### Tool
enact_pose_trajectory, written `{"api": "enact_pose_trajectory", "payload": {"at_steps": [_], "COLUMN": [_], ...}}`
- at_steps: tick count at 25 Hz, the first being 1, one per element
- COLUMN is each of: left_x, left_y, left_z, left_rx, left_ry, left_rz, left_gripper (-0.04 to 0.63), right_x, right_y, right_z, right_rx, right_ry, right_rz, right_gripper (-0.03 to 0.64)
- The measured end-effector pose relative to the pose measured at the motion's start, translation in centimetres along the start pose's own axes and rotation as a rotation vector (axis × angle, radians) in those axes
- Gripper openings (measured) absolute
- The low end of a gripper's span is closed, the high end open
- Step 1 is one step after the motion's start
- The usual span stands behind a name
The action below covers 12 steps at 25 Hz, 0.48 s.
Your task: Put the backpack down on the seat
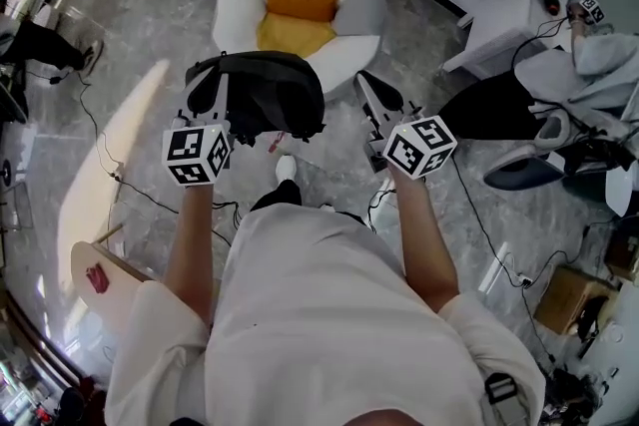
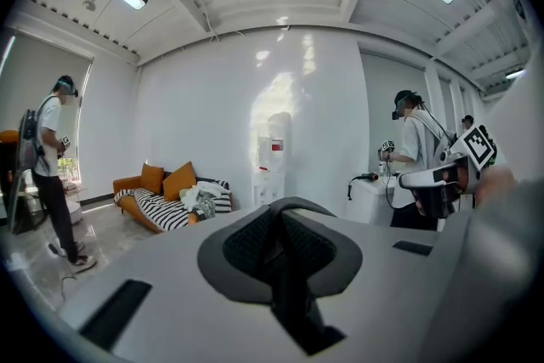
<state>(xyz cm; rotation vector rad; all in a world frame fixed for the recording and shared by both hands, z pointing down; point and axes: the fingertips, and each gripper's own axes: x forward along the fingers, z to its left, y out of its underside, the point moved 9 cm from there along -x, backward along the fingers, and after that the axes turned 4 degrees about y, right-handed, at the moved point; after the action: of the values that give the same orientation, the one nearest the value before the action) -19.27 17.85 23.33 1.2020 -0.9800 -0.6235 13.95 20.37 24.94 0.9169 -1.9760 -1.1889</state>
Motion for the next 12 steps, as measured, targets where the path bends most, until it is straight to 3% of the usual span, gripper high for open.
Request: {"api": "enact_pose_trajectory", "payload": {"at_steps": [12], "left_x": [4.7], "left_y": [-0.8], "left_z": [6.1], "left_rx": [-0.018], "left_ry": [0.046], "left_rz": [0.008], "left_gripper": [0.044], "right_x": [6.7], "right_y": [-1.4], "right_z": [0.0], "right_rx": [0.014], "right_ry": [0.024], "right_rz": [-0.003], "right_gripper": [0.023]}}
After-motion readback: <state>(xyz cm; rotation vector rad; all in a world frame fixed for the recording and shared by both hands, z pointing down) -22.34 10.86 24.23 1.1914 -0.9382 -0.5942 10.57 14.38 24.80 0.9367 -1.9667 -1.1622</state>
